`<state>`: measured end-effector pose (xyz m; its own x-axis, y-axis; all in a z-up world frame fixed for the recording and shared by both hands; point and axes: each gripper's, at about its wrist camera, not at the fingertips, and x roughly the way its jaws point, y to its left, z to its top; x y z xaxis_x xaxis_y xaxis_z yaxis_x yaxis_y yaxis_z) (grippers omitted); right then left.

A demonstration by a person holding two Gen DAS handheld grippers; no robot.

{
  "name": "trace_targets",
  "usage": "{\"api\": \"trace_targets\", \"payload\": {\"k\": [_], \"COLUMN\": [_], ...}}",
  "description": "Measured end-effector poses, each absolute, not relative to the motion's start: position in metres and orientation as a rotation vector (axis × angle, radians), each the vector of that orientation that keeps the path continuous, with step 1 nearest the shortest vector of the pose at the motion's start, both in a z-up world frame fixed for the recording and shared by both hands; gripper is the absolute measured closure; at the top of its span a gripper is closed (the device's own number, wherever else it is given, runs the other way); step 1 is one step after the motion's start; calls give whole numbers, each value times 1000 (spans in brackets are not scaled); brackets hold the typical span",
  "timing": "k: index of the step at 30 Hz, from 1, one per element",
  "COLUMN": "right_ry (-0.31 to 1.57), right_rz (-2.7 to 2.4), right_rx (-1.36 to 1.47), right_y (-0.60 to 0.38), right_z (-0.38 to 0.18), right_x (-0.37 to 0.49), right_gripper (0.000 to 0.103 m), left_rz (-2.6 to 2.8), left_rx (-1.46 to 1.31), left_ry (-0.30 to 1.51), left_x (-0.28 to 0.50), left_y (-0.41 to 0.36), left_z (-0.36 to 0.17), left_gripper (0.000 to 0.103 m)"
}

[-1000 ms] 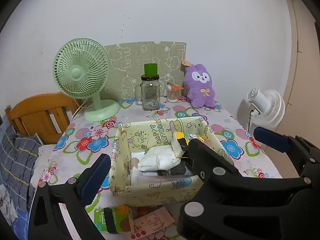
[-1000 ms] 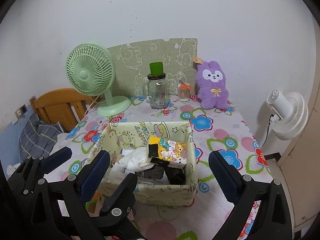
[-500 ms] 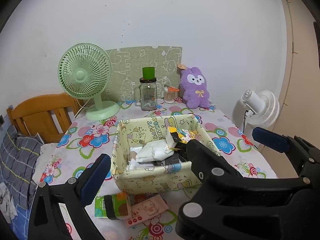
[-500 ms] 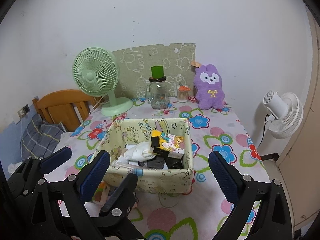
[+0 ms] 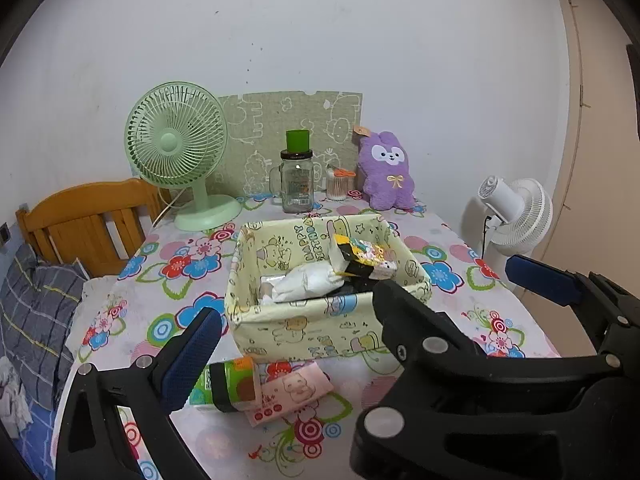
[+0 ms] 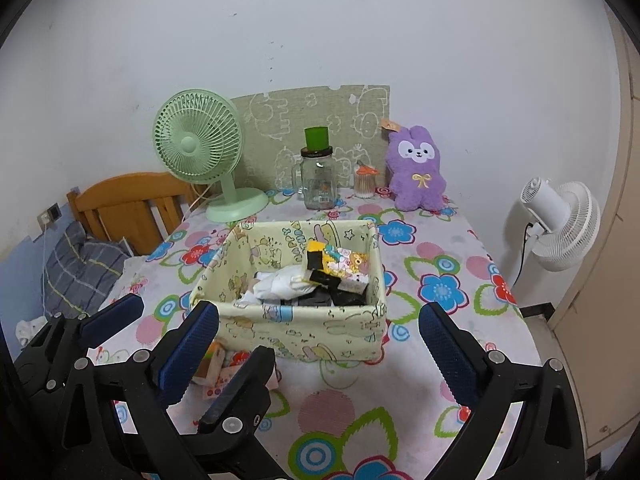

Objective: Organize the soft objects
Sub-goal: 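Withdraw both tools up and away from the fabric box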

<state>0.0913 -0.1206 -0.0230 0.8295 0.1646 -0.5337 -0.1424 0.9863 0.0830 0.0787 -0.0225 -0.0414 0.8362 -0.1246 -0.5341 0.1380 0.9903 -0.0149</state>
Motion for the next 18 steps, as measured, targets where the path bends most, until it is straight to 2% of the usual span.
{"api": "trace_targets", "payload": {"k": [18], "right_ry": [562], "right_rz": [206], "right_rx": [36], "right_y": [-105], "right_z": [-56], "right_x": [69], "right_gripper": [2], "left_rz": [-138], "left_rx": [8], "left_ry": [573], "left_x": [60], "left_y": [-7], "left_z": [-75], "left_gripper": [1]}}
